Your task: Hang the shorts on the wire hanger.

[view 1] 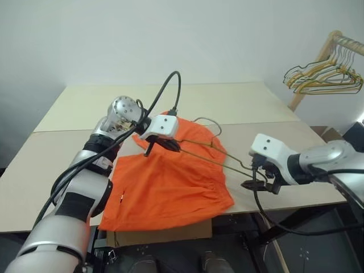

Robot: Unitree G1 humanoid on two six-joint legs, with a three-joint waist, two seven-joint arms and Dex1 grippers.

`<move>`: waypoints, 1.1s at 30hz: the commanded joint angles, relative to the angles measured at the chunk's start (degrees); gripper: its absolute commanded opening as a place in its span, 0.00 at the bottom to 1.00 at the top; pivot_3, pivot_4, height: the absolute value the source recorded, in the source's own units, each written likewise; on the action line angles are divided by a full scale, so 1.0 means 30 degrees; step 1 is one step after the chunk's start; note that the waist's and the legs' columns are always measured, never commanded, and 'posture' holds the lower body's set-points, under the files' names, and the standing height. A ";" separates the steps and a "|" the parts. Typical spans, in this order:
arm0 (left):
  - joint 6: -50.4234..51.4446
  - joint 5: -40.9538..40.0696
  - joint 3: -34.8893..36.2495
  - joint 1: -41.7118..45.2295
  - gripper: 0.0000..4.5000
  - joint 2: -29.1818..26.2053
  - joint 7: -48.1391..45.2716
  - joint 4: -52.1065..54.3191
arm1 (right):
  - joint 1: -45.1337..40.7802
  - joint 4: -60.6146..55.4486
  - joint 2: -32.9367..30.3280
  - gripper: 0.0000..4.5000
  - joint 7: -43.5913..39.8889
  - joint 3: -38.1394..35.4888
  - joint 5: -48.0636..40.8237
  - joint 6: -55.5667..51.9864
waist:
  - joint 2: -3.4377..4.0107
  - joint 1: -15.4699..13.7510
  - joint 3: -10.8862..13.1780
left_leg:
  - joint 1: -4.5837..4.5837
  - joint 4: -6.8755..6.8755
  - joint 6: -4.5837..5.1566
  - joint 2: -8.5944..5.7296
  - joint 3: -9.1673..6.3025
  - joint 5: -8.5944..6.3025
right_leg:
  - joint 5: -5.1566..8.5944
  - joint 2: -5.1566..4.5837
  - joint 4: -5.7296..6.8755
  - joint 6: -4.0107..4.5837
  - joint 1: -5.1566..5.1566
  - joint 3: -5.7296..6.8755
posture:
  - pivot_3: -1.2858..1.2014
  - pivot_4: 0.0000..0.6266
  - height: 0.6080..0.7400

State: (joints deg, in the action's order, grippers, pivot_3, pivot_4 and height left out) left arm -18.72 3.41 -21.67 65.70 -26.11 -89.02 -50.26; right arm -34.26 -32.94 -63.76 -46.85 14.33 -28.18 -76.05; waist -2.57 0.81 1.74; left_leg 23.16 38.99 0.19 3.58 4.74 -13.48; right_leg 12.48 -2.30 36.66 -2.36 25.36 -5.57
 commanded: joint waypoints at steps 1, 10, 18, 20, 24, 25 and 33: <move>-0.0065 -0.0057 0.0478 0.0604 0.00 -0.0115 -0.0009 0.0658 | -0.0656 -0.0040 -0.0011 0.61 0.0268 0.0177 0.0247 -0.0234 | 0.0000 -0.0033 0.0000 | 0.0005 0.0000 0.0002 0.0000 -0.0002 -0.0001 | -0.0001 0.0000 0.0006 -0.0004 0.0007 0.0001 | 0.53 0.00 1.00; -0.1551 -0.0286 0.0634 0.0112 0.00 -0.0263 -0.0326 0.0795 | -0.0626 -0.0299 0.0098 0.01 0.0376 -0.0254 -0.0096 -0.0182 | 0.0002 0.0031 0.0000 | 0.0000 0.0015 0.0002 0.0001 -0.0008 -0.0001 | 0.0023 0.0003 0.0037 -0.0049 0.0011 0.0002 | 0.53 0.00 1.00; -0.2282 -0.1368 0.1876 0.0256 0.37 -0.0143 -0.0453 -0.0036 | 0.2078 -0.1463 0.0171 0.00 0.0549 -0.2819 -0.1150 -0.0591 | 0.0000 -0.0058 0.0000 | 0.0008 0.0041 0.0002 0.0000 -0.0014 0.0000 | 0.0014 0.0003 0.0038 -0.0060 -0.0002 0.0003 | 0.53 0.00 1.00; -0.1925 -0.1747 0.2617 0.0445 0.51 -0.0315 0.0045 -0.0499 | 0.4308 -0.2011 0.0435 0.00 0.0728 -0.4699 -0.1717 -0.1312 | -0.0004 -0.0097 -0.0003 | 0.0011 0.0049 0.0003 -0.0004 -0.0022 -0.0001 | -0.0001 0.0003 0.0038 -0.0083 -0.0008 0.0005 | 0.53 0.00 1.00; -0.0843 -0.2282 0.3838 0.0498 0.82 -0.0877 0.0774 -0.0894 | 0.8732 -0.3258 0.1617 0.00 0.1016 -0.8416 -0.2581 -0.2574 | -0.0008 -0.0097 -0.0003 | 0.0009 0.0058 0.0015 -0.0009 -0.0065 -0.0008 | -0.0002 0.0005 0.0031 -0.0092 -0.0038 0.0027 | 0.53 0.00 1.00; -0.0524 -0.2486 0.4132 0.0408 0.89 -0.1062 0.0744 -0.0811 | 0.9800 -0.3560 0.2089 0.00 0.1095 -0.9372 -0.2765 -0.2951 | -0.0009 -0.0075 -0.0003 | 0.0008 0.0058 0.0015 -0.0013 -0.0070 -0.0008 | 0.0001 0.0004 0.0040 -0.0100 -0.0037 0.0027 | 0.53 0.00 1.00; 0.1170 -0.5330 0.5509 -0.4174 0.99 -0.1519 0.0552 0.6385 | 1.4170 -0.0617 0.5952 0.00 0.0671 -1.5518 -0.7238 -0.5482 | 0.0001 0.0084 -0.0007 | -0.0185 0.0071 0.0013 -0.0006 -0.0090 -0.0009 | 0.0007 0.0007 0.0065 -0.0109 -0.0225 0.0029 | 0.53 0.00 1.00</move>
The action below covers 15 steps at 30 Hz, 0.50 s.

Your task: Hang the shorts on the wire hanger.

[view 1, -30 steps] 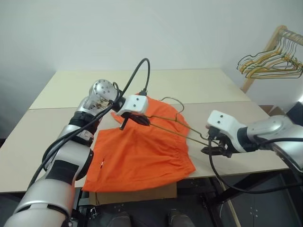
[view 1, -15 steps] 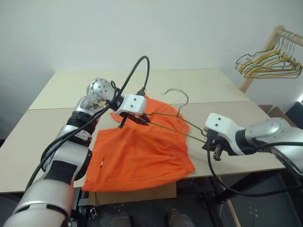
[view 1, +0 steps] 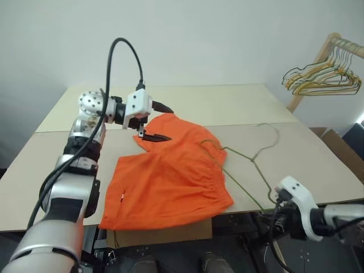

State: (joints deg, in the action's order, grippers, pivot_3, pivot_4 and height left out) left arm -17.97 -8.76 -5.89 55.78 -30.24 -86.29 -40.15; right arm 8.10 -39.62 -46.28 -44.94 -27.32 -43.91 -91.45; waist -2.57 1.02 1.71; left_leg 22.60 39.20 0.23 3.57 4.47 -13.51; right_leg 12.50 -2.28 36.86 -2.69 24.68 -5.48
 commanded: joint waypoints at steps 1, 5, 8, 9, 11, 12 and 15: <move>0.1610 -0.1612 0.0178 -0.1591 0.99 -0.0220 -0.0366 0.4361 | 0.0200 0.2617 -0.0076 0.00 0.0246 -0.1536 -0.2688 -0.0351 | 0.0000 0.0013 0.0003 | -0.0054 -0.0001 -0.0001 0.0003 0.0002 -0.0001 | 0.0005 0.0000 -0.0006 0.0005 -0.0061 0.0003 | 0.53 0.00 1.00; 0.3912 -0.2484 0.0165 -0.3514 0.99 -0.0477 0.0140 0.7928 | 0.0439 0.5887 -0.1148 0.00 0.1230 -0.0371 -0.5194 -0.0351 | -0.0001 -0.0012 0.0001 | -0.0104 -0.0014 0.0000 0.0009 0.0002 -0.0003 | 0.0055 -0.0003 -0.0040 0.0090 -0.0123 0.0009 | 0.53 0.00 1.00; 0.5091 -0.2997 0.0170 -0.4529 0.99 -0.0898 0.0212 0.9592 | 0.0621 0.7070 -0.1695 0.00 0.1952 0.0585 -0.6449 -0.0351 | 0.0002 -0.0027 0.0000 | -0.0134 -0.0036 0.0001 0.0002 0.0001 -0.0004 | 0.0059 -0.0003 -0.0050 0.0083 -0.0148 0.0003 | 0.54 0.00 1.00; 0.5372 -0.3147 0.0182 -0.4742 0.99 -0.1036 0.0207 0.9936 | 0.0615 0.7340 -0.1775 0.00 0.2176 0.0735 -0.6818 -0.0351 | 0.0002 -0.0038 0.0000 | -0.0139 -0.0043 0.0001 0.0001 0.0000 -0.0004 | 0.0059 -0.0003 -0.0051 0.0083 -0.0149 0.0003 | 0.54 0.00 1.00; 0.5861 -0.3445 0.0257 -0.5060 0.99 -0.1315 0.0103 1.0441 | 0.0512 0.7879 -0.2048 0.00 0.2622 0.1103 -0.7687 -0.0351 | 0.0003 -0.0055 0.0000 | -0.0143 -0.0049 0.0002 -0.0001 -0.0002 -0.0003 | 0.0058 -0.0001 -0.0052 0.0077 -0.0150 0.0003 | 0.54 0.00 1.00; 0.6140 -0.3608 0.0294 -0.5203 0.99 -0.1455 0.0073 1.0639 | 0.0445 0.8168 -0.2182 0.00 0.2813 0.1319 -0.8057 -0.0351 | 0.0003 -0.0050 0.0000 | -0.0144 -0.0049 0.0002 -0.0001 -0.0001 -0.0003 | 0.0058 -0.0001 -0.0051 0.0075 -0.0150 0.0004 | 0.54 0.00 1.00; 0.6489 -0.4006 0.0339 -0.5579 0.99 -0.1784 -0.0127 1.1080 | 0.0351 0.8847 -0.2314 0.00 0.3517 0.1703 -0.8659 -0.0351 | 0.0002 -0.0080 0.0000 | -0.0141 -0.0049 0.0002 -0.0002 -0.0002 -0.0003 | 0.0063 0.0000 -0.0068 0.0080 -0.0154 0.0004 | 0.55 0.00 1.00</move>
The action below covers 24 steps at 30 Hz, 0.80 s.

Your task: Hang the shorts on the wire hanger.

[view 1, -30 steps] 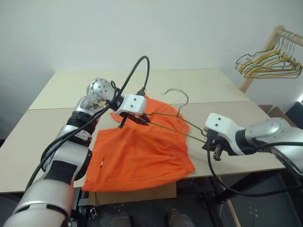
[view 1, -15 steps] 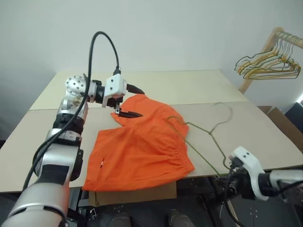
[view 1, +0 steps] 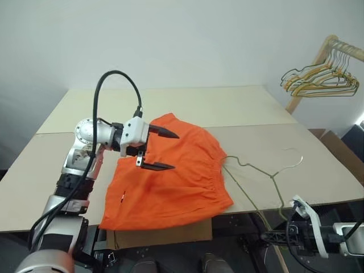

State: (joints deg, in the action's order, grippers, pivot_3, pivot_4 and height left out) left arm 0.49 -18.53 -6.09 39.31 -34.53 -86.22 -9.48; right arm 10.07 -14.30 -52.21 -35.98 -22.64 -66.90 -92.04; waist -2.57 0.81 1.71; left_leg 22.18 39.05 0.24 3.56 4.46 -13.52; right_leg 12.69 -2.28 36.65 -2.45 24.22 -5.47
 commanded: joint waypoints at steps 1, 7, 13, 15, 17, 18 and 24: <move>0.0382 -0.0873 0.0418 -0.0184 0.99 -0.0462 -0.0282 0.0948 | -0.0241 0.0594 -0.0284 0.00 0.0720 0.0103 -0.0991 -0.0152 | 0.0000 -0.0012 0.0000 | -0.0001 0.0000 0.0000 -0.0001 -0.0001 0.0000 | 0.0001 0.0000 0.0000 -0.0001 -0.0001 0.0000 | 0.55 0.00 1.00; 0.1430 -0.1551 0.0437 -0.0421 0.99 -0.0933 -0.0468 0.1296 | 0.0682 0.0528 -0.0646 0.00 0.0957 -0.0365 -0.2061 -0.0152 | -0.0001 -0.0151 0.0001 | 0.0008 -0.0003 0.0001 -0.0004 -0.0005 0.0000 | 0.0003 -0.0002 -0.0017 0.0001 -0.0001 0.0001 | 0.55 0.00 1.00; 0.1721 -0.1684 0.0043 -0.0723 0.99 -0.1526 -0.1463 0.1537 | 0.1009 0.0590 -0.0926 0.00 0.0974 -0.0356 -0.2561 -0.0152 | 0.0000 -0.0150 0.0001 | 0.0000 -0.0013 0.0001 0.0001 -0.0005 0.0000 | 0.0015 0.0000 -0.0028 0.0021 -0.0003 0.0003 | 0.56 0.00 1.00; 0.1695 -0.1656 0.0043 -0.0747 0.99 -0.1498 -0.1558 0.1538 | 0.1010 0.0528 -0.1052 0.00 0.0821 -0.0252 -0.2468 -0.0152 | 0.0000 -0.0198 0.0001 | 0.0005 -0.0014 0.0001 0.0000 -0.0005 0.0000 | 0.0016 0.0000 -0.0039 0.0022 -0.0003 0.0002 | 0.56 0.00 1.00; 0.1684 -0.1595 0.0047 -0.0709 0.99 -0.1456 -0.1572 0.1528 | 0.0992 0.0499 -0.1223 0.00 0.0805 -0.0115 -0.2619 -0.0152 | 0.0000 -0.0242 0.0001 | 0.0013 -0.0013 0.0001 0.0000 -0.0005 -0.0001 | 0.0015 -0.0001 -0.0058 0.0021 -0.0002 0.0002 | 0.56 0.00 1.00; 0.1701 -0.1589 0.0053 -0.0693 0.99 -0.1442 -0.1556 0.1545 | 0.1032 0.0393 -0.1340 0.00 0.0702 -0.0117 -0.2775 -0.0152 | 0.0000 -0.0269 0.0001 | 0.0017 -0.0013 0.0001 0.0000 -0.0005 -0.0001 | 0.0014 -0.0001 -0.0074 0.0021 -0.0005 0.0001 | 0.56 0.00 1.00; 0.1663 -0.1515 0.0073 -0.0808 0.99 -0.1496 -0.1474 0.1665 | 0.0629 0.0449 -0.1636 0.00 -0.0029 0.0341 -0.2505 -0.0151 | -0.0001 -0.0401 0.0001 | 0.0038 -0.0017 0.0002 -0.0005 -0.0010 -0.0001 | -0.0003 0.0001 -0.0153 -0.0002 -0.0024 -0.0009 | 0.56 0.00 1.00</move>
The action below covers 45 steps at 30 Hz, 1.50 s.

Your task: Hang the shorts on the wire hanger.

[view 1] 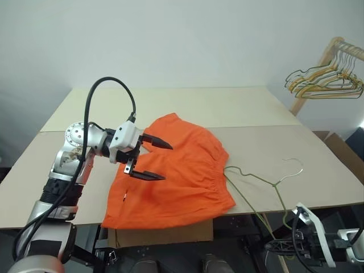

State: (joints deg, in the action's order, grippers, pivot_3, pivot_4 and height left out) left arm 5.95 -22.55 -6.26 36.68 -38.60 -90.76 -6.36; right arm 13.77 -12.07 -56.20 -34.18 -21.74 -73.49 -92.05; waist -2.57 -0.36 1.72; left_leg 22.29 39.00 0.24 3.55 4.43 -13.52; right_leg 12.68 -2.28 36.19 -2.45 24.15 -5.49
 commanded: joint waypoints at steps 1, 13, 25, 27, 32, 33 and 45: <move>-0.0173 -0.0163 0.0133 0.0049 0.99 -0.0147 0.0046 0.0637 | -0.0903 -0.0018 -0.0194 0.00 -0.0636 0.0125 -0.0147 -0.0149 | -0.0001 -0.0015 0.0000 | 0.0003 0.0000 0.0000 0.0000 0.0000 0.0000 | -0.0001 0.0000 -0.0007 -0.0001 -0.0001 0.0000 | 0.57 0.00 1.00; -0.0398 0.0091 0.0306 -0.0211 0.99 -0.0726 0.0372 0.0982 | -0.3579 0.1842 -0.0157 0.00 -0.2225 0.2965 0.0840 -0.0151 | -0.0002 -0.0304 0.0002 | 0.0027 -0.0020 0.0010 -0.0005 -0.0009 -0.0005 | -0.0006 0.0004 -0.0037 -0.0004 0.0010 -0.0001 | 0.58 0.00 1.00; -0.0442 0.0272 0.0275 -0.0143 0.99 -0.1279 0.0526 0.1026 | -0.6635 0.4039 0.0970 0.00 -0.3365 0.5126 0.1650 -0.0151 | -0.0003 -0.0783 0.0005 | 0.0026 -0.0031 0.0019 -0.0002 -0.0022 -0.0007 | -0.0016 0.0030 -0.0029 0.0000 0.0027 -0.0002 | 0.60 0.00 1.00; -0.0468 0.0263 0.0266 -0.0122 0.99 -0.1319 0.0493 0.0980 | -0.6873 0.4094 0.1098 0.00 -0.3426 0.5660 0.2092 -0.0151 | -0.0003 -0.0952 0.0005 | 0.0049 -0.0032 0.0027 0.0001 -0.0025 -0.0012 | -0.0017 0.0032 -0.0038 -0.0006 0.0038 0.0003 | 0.60 0.00 1.00; -0.0511 0.0277 0.0199 -0.0044 0.99 -0.1336 0.0479 0.0906 | -0.8866 0.6828 0.2530 0.00 -0.2615 0.5178 0.3421 -0.0137 | -0.0004 -0.1112 0.0005 | 0.0069 -0.0010 0.0043 -0.0006 -0.0020 -0.0022 | -0.0018 0.0028 -0.0062 -0.0008 0.0037 -0.0002 | 0.60 0.00 1.00; -0.0502 0.0278 0.0181 -0.0026 0.99 -0.1321 0.0491 0.0903 | -0.9246 0.7251 0.2869 0.00 -0.2444 0.5041 0.3645 -0.0146 | -0.0005 -0.1155 0.0005 | 0.0070 -0.0007 0.0043 -0.0005 -0.0020 -0.0021 | -0.0020 0.0028 -0.0055 -0.0006 0.0041 -0.0001 | 0.60 0.00 1.00; -0.0486 0.0325 0.0154 0.0012 0.99 -0.1370 0.0518 0.0867 | -1.1064 0.8707 0.5472 0.00 -0.2475 0.4978 0.4933 -0.0022 | -0.0003 -0.1215 0.0004 | 0.0108 -0.0011 0.0054 -0.0001 -0.0027 -0.0028 | -0.0041 0.0035 -0.0051 -0.0044 0.0068 0.0008 | 0.60 0.00 1.00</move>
State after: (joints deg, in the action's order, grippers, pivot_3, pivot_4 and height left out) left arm 5.13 -21.57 -6.41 35.60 -42.31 -89.44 -4.52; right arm -17.75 13.01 -40.05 -41.09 -5.08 -59.20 -92.05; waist -2.58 -4.01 1.73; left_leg 22.60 38.97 0.40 3.55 4.35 -13.60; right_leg 12.55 -2.17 36.04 -2.59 24.34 -5.47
